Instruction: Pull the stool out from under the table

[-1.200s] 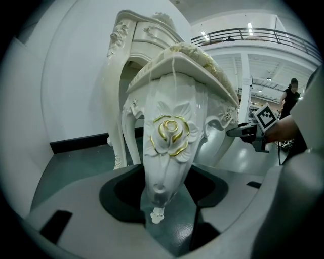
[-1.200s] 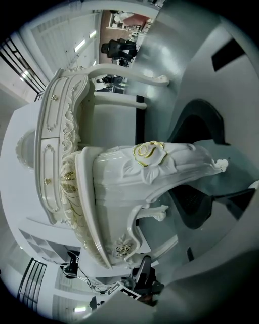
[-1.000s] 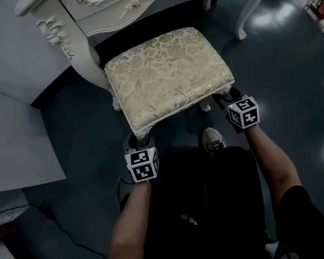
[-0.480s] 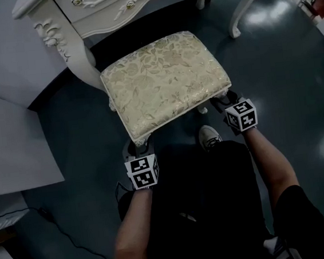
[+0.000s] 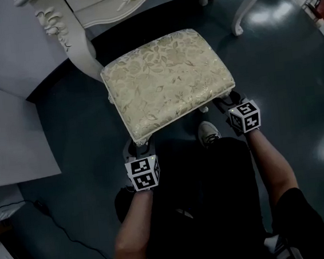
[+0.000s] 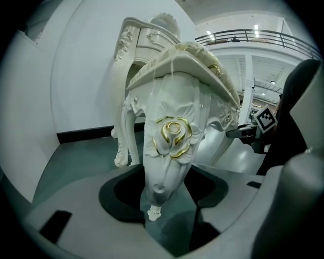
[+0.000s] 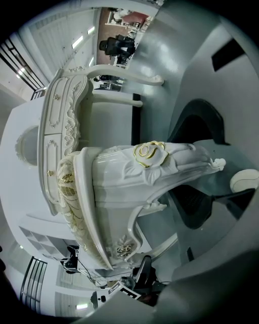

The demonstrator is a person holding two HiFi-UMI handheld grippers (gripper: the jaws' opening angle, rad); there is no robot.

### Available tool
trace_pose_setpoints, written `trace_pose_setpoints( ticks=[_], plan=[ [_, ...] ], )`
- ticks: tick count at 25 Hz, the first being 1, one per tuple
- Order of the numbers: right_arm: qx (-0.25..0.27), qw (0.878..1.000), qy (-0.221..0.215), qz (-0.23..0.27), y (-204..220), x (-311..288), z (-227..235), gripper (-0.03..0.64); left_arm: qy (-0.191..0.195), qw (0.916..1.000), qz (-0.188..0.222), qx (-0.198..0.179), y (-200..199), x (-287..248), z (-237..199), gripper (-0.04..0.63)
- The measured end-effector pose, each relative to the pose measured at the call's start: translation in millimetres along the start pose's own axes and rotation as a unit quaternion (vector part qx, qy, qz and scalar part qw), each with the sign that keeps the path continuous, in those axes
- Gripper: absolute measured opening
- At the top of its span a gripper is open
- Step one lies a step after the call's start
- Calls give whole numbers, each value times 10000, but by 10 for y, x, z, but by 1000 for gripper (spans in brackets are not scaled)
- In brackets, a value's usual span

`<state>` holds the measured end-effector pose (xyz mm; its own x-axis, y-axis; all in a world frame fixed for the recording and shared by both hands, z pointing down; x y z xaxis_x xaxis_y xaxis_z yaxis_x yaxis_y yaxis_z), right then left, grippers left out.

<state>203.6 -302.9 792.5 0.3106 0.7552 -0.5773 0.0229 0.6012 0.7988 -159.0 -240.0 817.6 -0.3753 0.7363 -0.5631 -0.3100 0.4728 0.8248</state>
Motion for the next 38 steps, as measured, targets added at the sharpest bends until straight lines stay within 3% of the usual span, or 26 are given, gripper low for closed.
trace_pose_setpoints(
  ticks=[27, 33, 38],
  plan=[
    [-36, 10000, 56, -47, -16, 75, -40, 265, 209, 9997, 112, 35, -2, 52, -32, 248],
    [24, 10000, -3, 56, -32, 88, -32, 265, 106, 9998, 131, 132, -9, 53, -26, 247],
    [154, 9994, -254, -166, -41, 56, 7, 264, -83, 9995, 34, 291, -5, 9, -17, 247]
  ],
)
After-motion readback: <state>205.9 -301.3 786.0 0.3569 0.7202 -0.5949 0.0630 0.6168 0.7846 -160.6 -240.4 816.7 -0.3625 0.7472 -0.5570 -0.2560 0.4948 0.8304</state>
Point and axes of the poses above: the fingertips, and each gripper's own axes: x backward along the fingers, z to its right, y out of its underside, the point moved 7 cm from there along x, backward along the fingers, and after that the axes turned 13 degrees about -x, right-handed, at the moved point
